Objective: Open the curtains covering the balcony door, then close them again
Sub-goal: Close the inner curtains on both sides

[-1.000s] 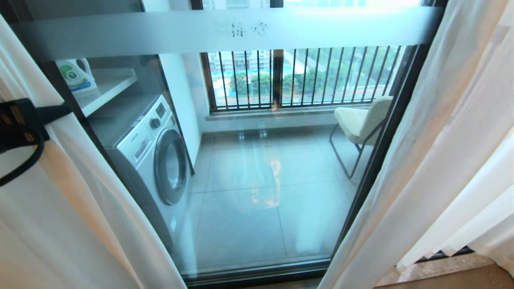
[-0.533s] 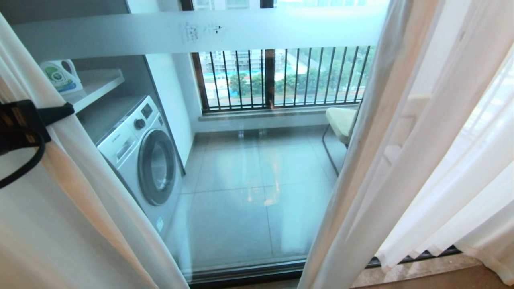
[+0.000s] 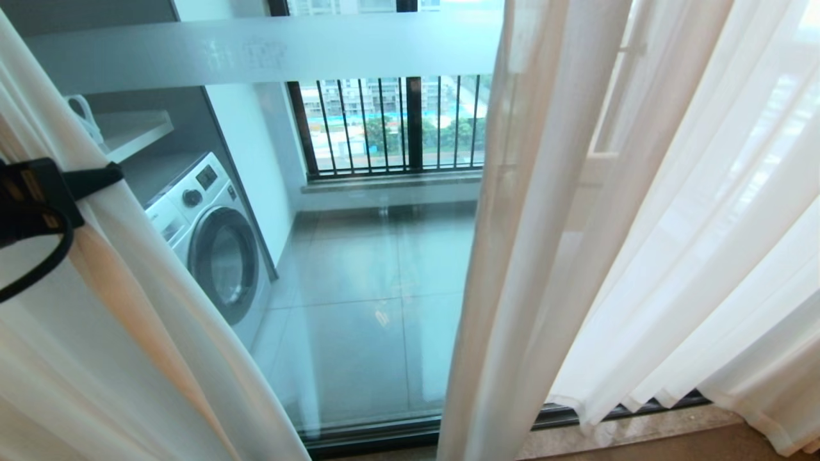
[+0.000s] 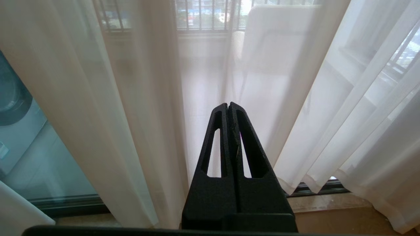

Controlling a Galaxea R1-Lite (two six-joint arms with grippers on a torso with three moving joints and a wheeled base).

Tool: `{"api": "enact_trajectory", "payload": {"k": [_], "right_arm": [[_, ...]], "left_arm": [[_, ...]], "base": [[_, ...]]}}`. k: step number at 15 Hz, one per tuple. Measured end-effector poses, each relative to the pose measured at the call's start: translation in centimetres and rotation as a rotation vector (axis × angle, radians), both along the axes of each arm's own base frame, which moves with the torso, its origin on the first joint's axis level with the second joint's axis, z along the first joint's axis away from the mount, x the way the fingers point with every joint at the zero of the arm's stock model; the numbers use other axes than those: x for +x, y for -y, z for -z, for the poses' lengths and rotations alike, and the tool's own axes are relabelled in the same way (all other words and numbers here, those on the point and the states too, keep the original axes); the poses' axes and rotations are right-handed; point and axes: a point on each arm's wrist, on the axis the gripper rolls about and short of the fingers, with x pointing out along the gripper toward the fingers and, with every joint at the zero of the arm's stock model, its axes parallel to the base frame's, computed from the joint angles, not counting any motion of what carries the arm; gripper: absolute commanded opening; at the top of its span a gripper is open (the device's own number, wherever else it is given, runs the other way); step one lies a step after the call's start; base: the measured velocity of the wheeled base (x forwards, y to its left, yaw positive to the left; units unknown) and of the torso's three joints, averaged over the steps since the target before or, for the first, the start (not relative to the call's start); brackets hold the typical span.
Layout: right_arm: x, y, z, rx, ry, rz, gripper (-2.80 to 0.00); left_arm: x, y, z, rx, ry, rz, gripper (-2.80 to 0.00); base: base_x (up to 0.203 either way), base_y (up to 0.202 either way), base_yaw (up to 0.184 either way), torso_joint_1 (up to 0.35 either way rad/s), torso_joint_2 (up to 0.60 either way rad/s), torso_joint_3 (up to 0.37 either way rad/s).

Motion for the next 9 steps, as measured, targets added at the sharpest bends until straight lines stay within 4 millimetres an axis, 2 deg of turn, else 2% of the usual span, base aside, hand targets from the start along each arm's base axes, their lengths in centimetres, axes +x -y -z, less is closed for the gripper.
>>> {"api": "enact_trajectory", "payload": {"k": [9], "right_arm": [[0.00, 0.00, 0.00, 0.000, 0.000, 0.000, -2.80]], "left_arm": [[-0.13, 0.00, -0.04, 0.001, 0.004, -0.005, -2.80]], "base": [[0.000, -0.189, 0.002, 0.001, 0.00, 0.003]]}}
